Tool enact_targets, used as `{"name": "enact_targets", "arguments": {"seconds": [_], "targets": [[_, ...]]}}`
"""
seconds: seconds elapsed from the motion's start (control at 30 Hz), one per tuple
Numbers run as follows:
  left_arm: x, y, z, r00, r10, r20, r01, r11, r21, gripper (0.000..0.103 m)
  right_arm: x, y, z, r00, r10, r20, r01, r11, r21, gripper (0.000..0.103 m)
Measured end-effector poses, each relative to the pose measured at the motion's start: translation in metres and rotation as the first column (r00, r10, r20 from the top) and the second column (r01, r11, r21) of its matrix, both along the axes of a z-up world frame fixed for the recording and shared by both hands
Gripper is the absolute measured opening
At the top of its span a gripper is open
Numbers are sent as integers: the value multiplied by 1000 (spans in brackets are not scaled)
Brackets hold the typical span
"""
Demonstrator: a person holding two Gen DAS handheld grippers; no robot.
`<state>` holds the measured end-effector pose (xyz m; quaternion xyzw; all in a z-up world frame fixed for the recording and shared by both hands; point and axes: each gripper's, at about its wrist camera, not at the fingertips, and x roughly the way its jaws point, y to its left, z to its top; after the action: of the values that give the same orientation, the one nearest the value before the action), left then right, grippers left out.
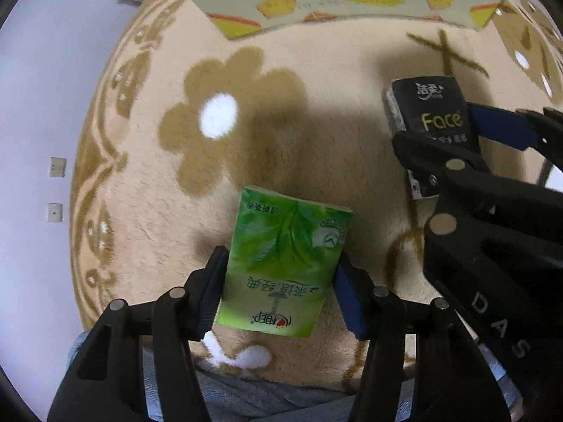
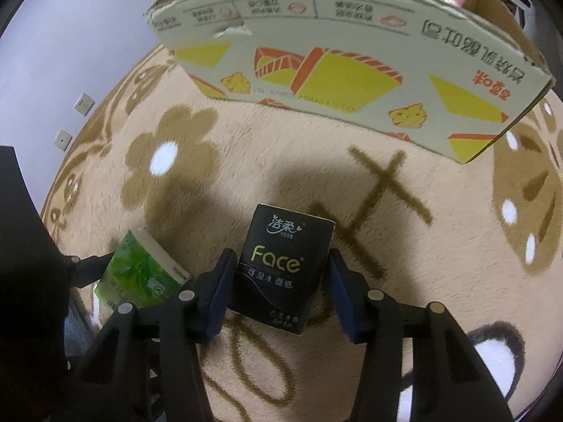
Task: Organize soft objects
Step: 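Carry green pack over box with left tool while right tool carries Face pack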
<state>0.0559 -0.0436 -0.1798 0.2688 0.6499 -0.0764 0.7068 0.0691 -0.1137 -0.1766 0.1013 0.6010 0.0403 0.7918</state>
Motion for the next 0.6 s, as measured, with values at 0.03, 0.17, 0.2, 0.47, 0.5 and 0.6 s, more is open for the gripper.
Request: {"name": "enact_targets", "arguments": {"seconds": [0.03, 0.17, 0.2, 0.47, 0.5, 0.6], "targets": [[0, -3, 5, 1000, 0, 15, 0, 1000, -9, 56, -2, -3, 3, 1000, -6, 6, 6, 1000, 0, 54], [-2, 1, 18, 998, 8, 64, -2, 995, -104, 56, -3, -12, 18, 997, -25, 67, 24, 1000, 8, 54], [-2, 2, 18, 997, 10, 72, -2, 995, -103, 56, -4, -15, 22, 996, -28, 80, 28, 1000, 10, 54], [8, 7, 39, 985, 36, 167, -12, 990, -143, 56, -11, -35, 48, 985, -70, 157, 67, 998, 22, 54], [11, 9, 43, 983, 44, 179, -18, 989, -148, 56, -11, -36, 51, 983, -72, 167, 70, 997, 19, 54], [18, 11, 57, 969, 65, 238, -25, 986, -164, 56, -11, -45, 65, 974, -93, 205, 87, 995, 38, 54]]}}
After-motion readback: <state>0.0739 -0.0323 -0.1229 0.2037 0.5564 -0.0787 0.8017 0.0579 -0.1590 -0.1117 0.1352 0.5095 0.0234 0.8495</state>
